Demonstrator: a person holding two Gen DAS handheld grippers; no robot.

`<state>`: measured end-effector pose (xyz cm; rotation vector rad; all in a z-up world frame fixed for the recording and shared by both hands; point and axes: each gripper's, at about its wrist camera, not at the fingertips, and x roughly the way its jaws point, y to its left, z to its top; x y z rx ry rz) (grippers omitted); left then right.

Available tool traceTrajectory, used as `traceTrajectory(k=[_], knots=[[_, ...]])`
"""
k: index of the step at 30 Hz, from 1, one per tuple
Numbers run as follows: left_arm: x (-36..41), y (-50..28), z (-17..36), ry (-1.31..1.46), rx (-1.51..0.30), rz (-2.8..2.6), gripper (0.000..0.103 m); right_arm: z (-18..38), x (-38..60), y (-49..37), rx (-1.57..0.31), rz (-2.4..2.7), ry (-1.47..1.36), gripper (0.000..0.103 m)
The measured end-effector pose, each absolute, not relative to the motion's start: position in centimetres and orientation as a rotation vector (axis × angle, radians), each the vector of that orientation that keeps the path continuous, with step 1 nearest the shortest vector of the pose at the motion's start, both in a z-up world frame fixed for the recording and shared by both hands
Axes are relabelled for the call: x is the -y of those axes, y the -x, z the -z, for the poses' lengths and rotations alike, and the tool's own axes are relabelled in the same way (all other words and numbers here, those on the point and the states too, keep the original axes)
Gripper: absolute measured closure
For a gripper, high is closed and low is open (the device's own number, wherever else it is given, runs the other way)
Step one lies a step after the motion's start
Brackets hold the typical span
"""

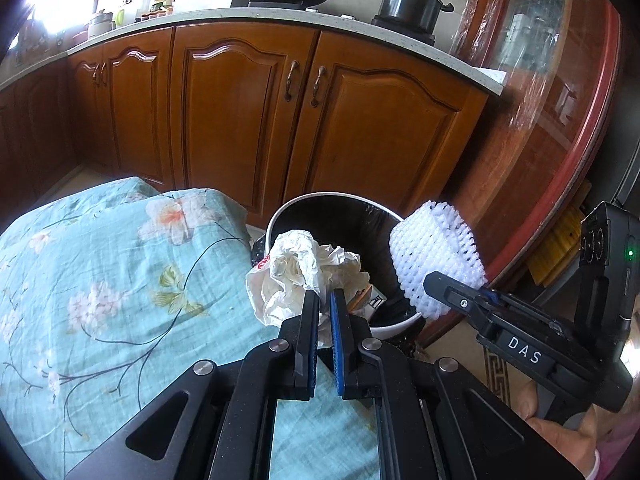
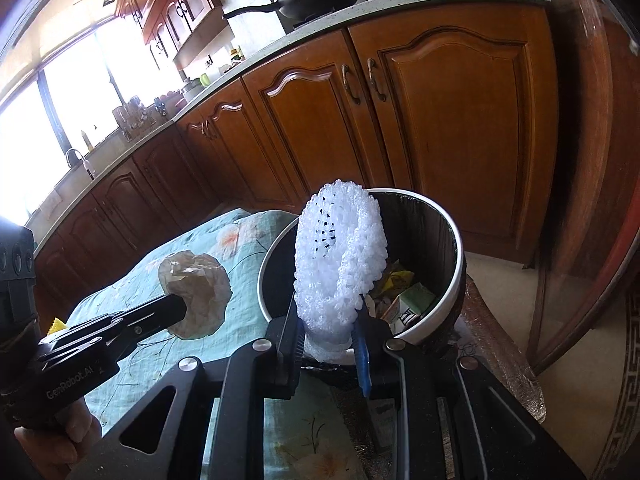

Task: Collect trash
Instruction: 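Carry both items over the bin and open both tools to drop them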

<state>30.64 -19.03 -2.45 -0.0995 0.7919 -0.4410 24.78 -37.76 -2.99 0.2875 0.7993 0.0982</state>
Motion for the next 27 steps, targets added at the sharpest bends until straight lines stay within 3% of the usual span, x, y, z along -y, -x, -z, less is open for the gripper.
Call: traceTrajectory(k=[14, 21, 25, 27], knots=[[22.8, -35.0, 3.2, 0.06, -0.817, 0.452, 0.098, 4.0, 39.8, -28.4, -0.873, -0.088, -0.258, 0.081], [24.1, -37.3, 3.8, 0.056, -0.851, 0.463, 0.097, 5.1, 39.9, -29.6, -0.921, -0.09, -0.223, 0.076], [24.4, -38.3, 4.0, 0.063, -0.87, 0.457, 0.072, 5.1, 40.2, -29.8, -0.923, -0.082, -0.227, 0.057], [24.4, -38.4, 3.9, 0.067, -0.867, 0.455, 0.068, 5.0, 40.4, -29.7, -0.921, -0.082, -0.233, 0.052]])
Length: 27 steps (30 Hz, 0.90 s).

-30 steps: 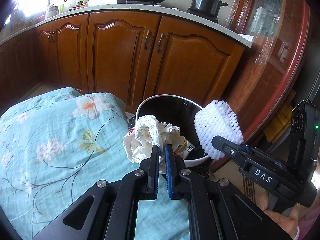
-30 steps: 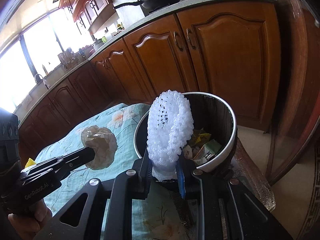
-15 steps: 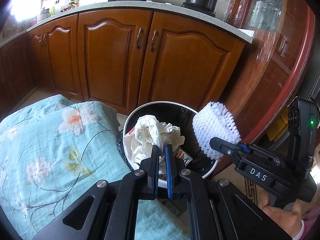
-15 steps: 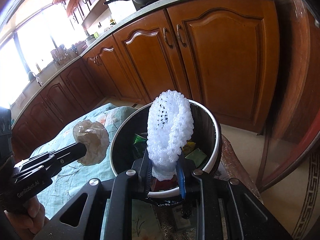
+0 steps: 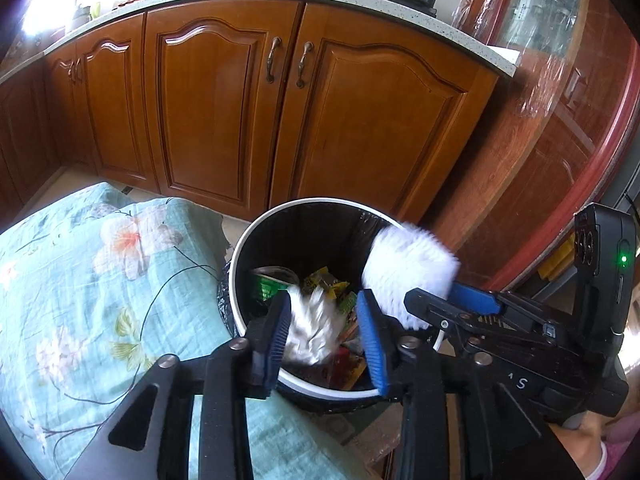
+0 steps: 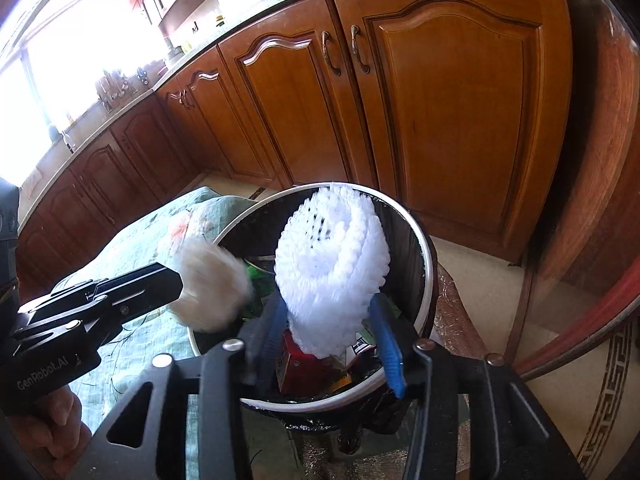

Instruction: Collect trash

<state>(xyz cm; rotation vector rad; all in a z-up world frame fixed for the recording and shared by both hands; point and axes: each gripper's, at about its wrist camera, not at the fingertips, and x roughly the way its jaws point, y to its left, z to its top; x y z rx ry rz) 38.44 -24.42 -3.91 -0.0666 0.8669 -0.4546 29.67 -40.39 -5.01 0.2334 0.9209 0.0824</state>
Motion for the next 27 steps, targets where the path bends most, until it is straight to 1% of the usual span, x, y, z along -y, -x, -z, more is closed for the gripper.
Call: traceTrajectory(k=[3, 8, 10, 11, 12, 13, 15, 16, 17, 19, 20, 22, 27], knots=[[23.9, -38.3, 3.9, 0.079, -0.863, 0.445, 0.063, 4.9, 40.7, -29.5, -0.916, -0.078, -0.24, 0.048], [22.0, -36.8, 4.1, 0.109, -0.846, 0.419, 0.054, 4.7, 40.8, -28.2, -0.893, -0.081, -0.271, 0.047], [20.9, -36.0, 4.1, 0.128, -0.838, 0.407, 0.051, 4.4, 40.6, -27.6, -0.876, -0.084, -0.284, 0.04], [20.4, -35.5, 4.1, 0.136, -0.833, 0.401, 0.049, 4.2, 40.5, -27.1, -0.859, -0.086, -0.292, 0.038], [19.9, -35.1, 4.1, 0.144, -0.828, 0.396, 0.048, 3.8, 40.2, -26.5, -0.836, -0.087, -0.299, 0.034], [19.4, -34.5, 4.2, 0.151, -0.823, 0.396, 0.048, 3.6, 40.0, -26.0, -0.817, -0.087, -0.304, 0.027], [18.3, -33.4, 4.2, 0.164, -0.81, 0.392, 0.046, 2.9, 39.4, -24.8, -0.773, -0.088, -0.316, 0.017], [17.7, -32.8, 4.2, 0.168, -0.803, 0.385, 0.042, 2.6, 39.1, -24.5, -0.755, -0.089, -0.324, 0.013], [17.2, -32.1, 4.1, 0.172, -0.795, 0.378, 0.037, 2.3, 38.8, -24.0, -0.737, -0.09, -0.332, 0.012], [16.1, -30.7, 4.0, 0.186, -0.78, 0.368, 0.033, 1.8, 38.1, -23.0, -0.71, -0.096, -0.345, 0.006], [15.6, -30.0, 4.0, 0.191, -0.774, 0.364, 0.03, 1.6, 37.7, -22.6, -0.699, -0.099, -0.351, 0.005], [14.4, -28.5, 4.0, 0.2, -0.762, 0.354, 0.028, 1.4, 37.0, -21.7, -0.68, -0.101, -0.357, 0.003], [11.6, -24.7, 3.6, 0.225, -0.711, 0.328, 0.023, 1.0, 35.0, -19.6, -0.657, -0.121, -0.364, 0.002]])
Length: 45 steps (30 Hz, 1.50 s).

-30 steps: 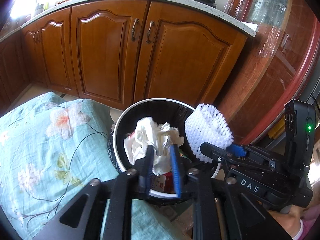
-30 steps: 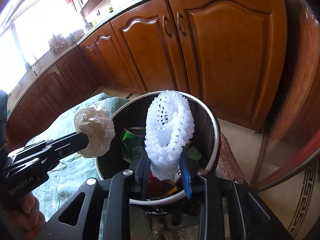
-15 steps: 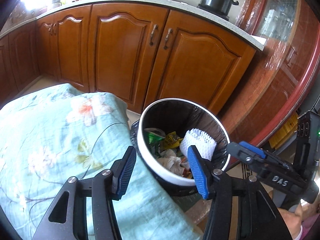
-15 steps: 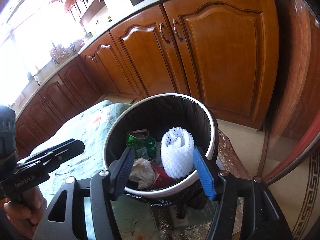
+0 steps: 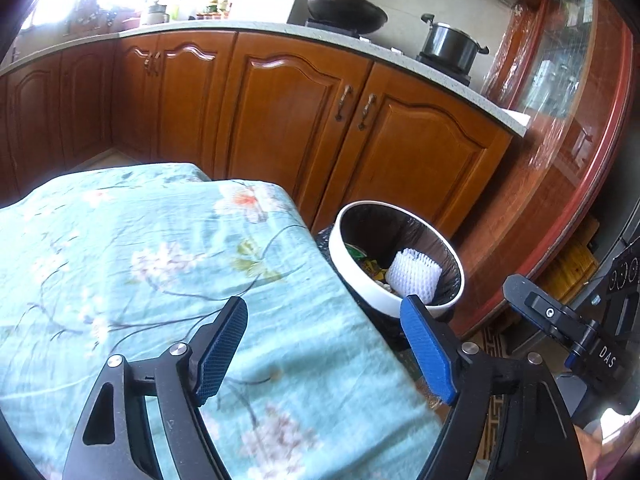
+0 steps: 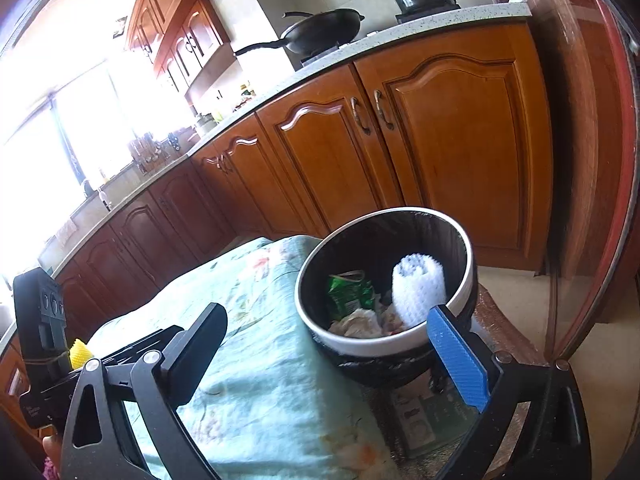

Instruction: Collect trash

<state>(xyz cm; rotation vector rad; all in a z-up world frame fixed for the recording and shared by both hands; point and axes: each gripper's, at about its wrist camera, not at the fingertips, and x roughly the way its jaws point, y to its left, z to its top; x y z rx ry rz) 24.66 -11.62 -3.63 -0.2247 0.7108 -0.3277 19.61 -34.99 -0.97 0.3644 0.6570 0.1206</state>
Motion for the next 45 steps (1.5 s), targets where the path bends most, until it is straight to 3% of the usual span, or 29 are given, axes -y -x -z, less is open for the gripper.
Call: traceTrajectory(k=[6, 13, 18, 45], knots=[[9.2, -19.6, 2.7, 0.205, -0.615, 0.294, 0.017, 0.3, 33.0, -17.3, -0.611, -0.131, -0.36, 0.002], [7.8, -14.1, 2.1, 0.156, -0.475, 0.208, 0.001, -1.9, 30.5, -14.2, -0.458, -0.086, -0.246, 0.0], [7.7, -11.1, 3.0, 0.078, -0.378, 0.103, 0.001, -1.9, 28.5, -12.2, -0.337, -0.047, -0.125, 0.0], [7.7, -10.6, 5.4, 0.023, -0.348, 0.024, 0.001, 0.1, 27.6, -11.9, -0.364, -0.041, -0.096, 0.0]])
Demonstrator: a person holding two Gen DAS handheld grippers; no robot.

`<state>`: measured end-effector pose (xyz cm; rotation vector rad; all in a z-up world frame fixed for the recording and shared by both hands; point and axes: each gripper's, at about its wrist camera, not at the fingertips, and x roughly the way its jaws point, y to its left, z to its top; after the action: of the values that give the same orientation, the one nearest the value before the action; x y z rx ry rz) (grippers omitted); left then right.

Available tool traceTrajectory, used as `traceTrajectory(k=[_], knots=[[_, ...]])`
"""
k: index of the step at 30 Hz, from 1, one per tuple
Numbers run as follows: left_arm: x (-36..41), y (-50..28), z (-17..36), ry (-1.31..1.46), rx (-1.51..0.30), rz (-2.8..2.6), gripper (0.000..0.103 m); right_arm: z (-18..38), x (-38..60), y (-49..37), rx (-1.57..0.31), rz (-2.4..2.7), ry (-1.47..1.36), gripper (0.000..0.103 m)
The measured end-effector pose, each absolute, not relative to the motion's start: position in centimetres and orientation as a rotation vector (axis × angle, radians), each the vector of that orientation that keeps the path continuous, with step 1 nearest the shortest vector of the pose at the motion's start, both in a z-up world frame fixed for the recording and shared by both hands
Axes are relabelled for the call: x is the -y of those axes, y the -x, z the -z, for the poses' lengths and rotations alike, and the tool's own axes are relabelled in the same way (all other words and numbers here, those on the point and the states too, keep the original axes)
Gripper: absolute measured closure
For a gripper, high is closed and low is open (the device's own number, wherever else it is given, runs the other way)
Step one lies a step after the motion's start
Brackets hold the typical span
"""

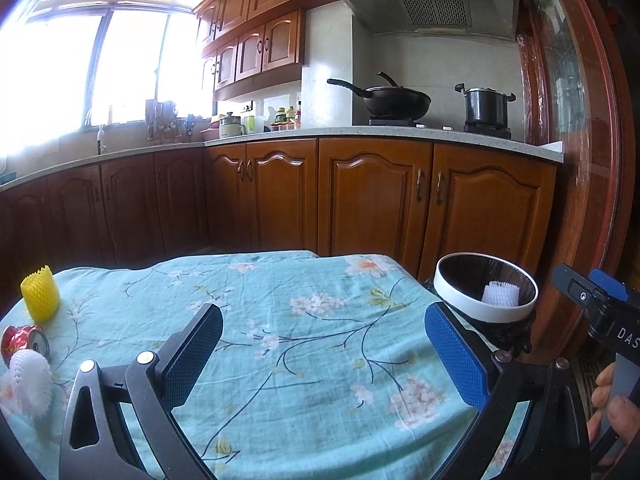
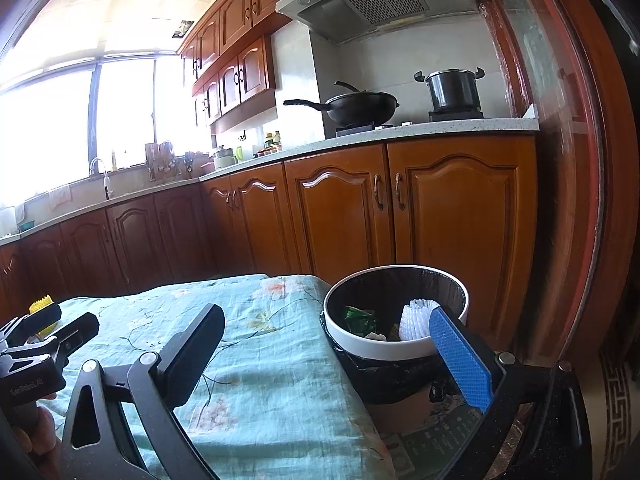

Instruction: Collect trash

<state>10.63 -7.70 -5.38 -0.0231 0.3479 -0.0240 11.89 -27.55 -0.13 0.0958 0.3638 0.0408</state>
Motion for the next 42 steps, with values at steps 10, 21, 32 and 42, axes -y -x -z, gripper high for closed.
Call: traceTrajectory(k=[10, 21, 32, 42], knots=[[7.3, -10.8, 5.6, 0.014, -0.338, 0.028, 0.001, -0.4, 27.4, -11.7, -0.353, -0.046, -0.097, 0.0], [7.0, -10.8, 5.7, 0.005, -0.331, 0.034, 0.001, -0.5, 27.3, -11.5, -0.353, -0.049, -0.101, 0.0], [6.8, -10.8, 5.9, 0.0, -0.326, 0.04, 0.001, -0.3, 27.1, -11.6, -0.356, -0.055, -0.102, 0.0], [6.6, -10.9, 5.9, 0.001, -0.329, 0.044, 0.001, -0.4, 26.6, -11.7, -0.36, -0.063, -0.096, 0.0]])
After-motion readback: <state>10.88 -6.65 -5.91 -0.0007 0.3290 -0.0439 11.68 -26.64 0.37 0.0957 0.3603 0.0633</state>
